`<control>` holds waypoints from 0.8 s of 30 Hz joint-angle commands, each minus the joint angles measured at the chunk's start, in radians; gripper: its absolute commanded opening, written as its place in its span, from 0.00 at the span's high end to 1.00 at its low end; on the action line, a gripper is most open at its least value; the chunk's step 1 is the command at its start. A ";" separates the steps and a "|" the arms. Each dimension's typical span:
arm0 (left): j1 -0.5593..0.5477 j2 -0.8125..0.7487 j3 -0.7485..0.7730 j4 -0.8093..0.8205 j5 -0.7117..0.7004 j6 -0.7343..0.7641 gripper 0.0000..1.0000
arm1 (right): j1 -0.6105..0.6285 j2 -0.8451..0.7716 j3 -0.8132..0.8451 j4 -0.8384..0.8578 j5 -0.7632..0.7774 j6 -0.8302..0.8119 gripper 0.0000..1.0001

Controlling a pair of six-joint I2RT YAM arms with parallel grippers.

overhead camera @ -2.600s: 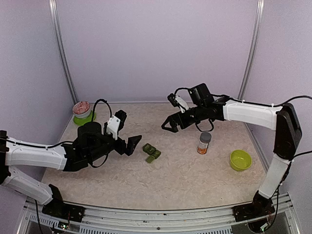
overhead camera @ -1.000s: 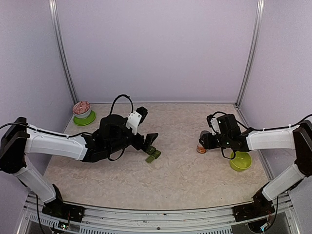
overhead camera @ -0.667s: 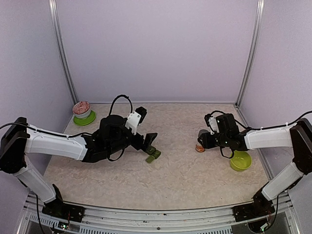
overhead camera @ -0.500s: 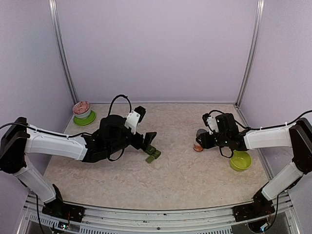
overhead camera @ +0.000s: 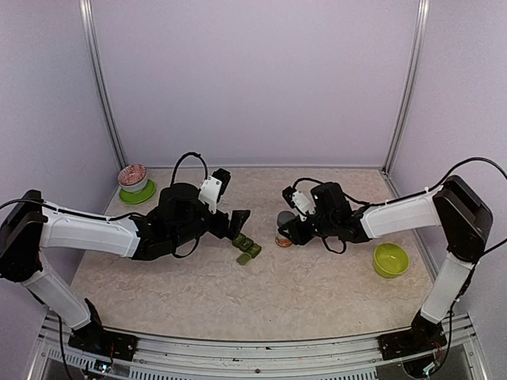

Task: Sort the pills into containers
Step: Place the pill bottle at the center of the board.

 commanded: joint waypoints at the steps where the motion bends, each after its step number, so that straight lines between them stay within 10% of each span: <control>1: 0.009 -0.049 -0.012 0.020 0.019 -0.011 0.01 | 0.049 0.062 0.084 0.026 0.018 -0.041 0.54; 19: 0.012 0.062 0.095 0.001 0.118 0.084 0.01 | 0.060 -0.040 0.063 -0.064 0.062 -0.061 0.01; 24: 0.014 0.123 0.171 -0.026 0.185 0.124 0.01 | 0.044 -0.151 -0.017 -0.088 0.093 -0.054 0.00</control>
